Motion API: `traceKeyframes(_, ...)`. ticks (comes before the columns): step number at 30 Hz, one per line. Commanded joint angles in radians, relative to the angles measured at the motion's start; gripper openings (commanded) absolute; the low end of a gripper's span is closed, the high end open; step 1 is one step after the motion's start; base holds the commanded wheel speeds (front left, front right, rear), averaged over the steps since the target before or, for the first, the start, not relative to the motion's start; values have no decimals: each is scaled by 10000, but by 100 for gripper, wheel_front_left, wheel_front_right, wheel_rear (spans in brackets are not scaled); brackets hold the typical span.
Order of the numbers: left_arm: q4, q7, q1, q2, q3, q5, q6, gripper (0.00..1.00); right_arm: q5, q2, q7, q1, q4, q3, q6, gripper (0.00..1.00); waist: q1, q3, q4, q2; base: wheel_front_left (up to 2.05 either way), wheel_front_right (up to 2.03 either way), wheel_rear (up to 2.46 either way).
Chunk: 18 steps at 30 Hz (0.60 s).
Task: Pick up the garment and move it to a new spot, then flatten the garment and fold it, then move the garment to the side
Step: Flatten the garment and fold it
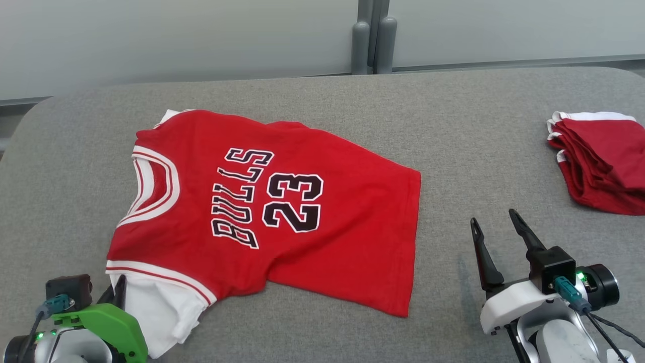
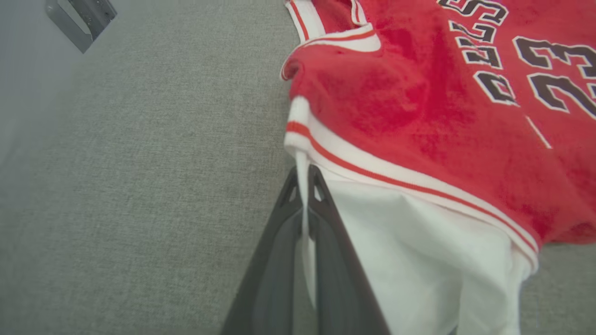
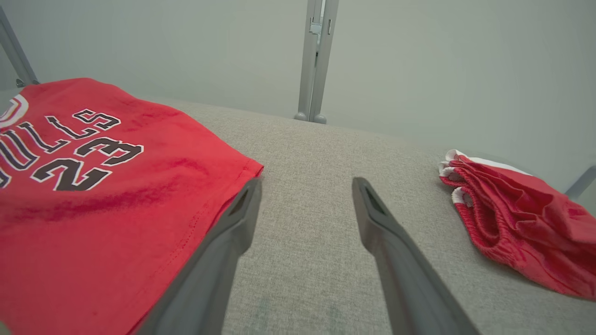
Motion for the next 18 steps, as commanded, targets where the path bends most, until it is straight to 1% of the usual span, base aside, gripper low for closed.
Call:
traceKeyframes(1,70,-62,-156,85,41,72,22,14,58,-32,-21,-19,80,43,-14,100,0,-16,-6,53,0,0,0)
traceKeyframes(2,133,-92,-163,32,38,40,-2,21,120,-30,-21,-31,166,95,-13,100,0,-25,-5,53,0,0,0)
traceKeyframes(4,226,-145,-206,-34,33,16,-25,38,230,-32,-20,-82,328,187,-13,100,0,-34,0,53,0,0,0)
traceKeyframes(5,265,-196,-218,-54,51,19,5,65,322,-30,-8,-104,411,266,-14,100,0,-40,5,53,0,0,0)
traceKeyframes(6,321,-306,-216,-80,93,21,62,100,445,-30,28,-123,489,365,-13,100,0,-44,11,53,0,0,0)
traceKeyframes(11,390,-992,-29,-188,314,-42,193,100,1333,-30,280,-258,880,892,-13,100,0,-47,89,53,0,0,0)
traceKeyframes(15,136,-1306,40,-265,322,97,214,100,1533,-33,344,-385,1026,1124,-13,100,0,-73,215,53,0,0,0)
traceKeyframes(18,-342,-1535,165,-401,309,249,398,100,1602,-32,333,-470,1100,1207,-13,100,0,-125,334,53,0,0,0)
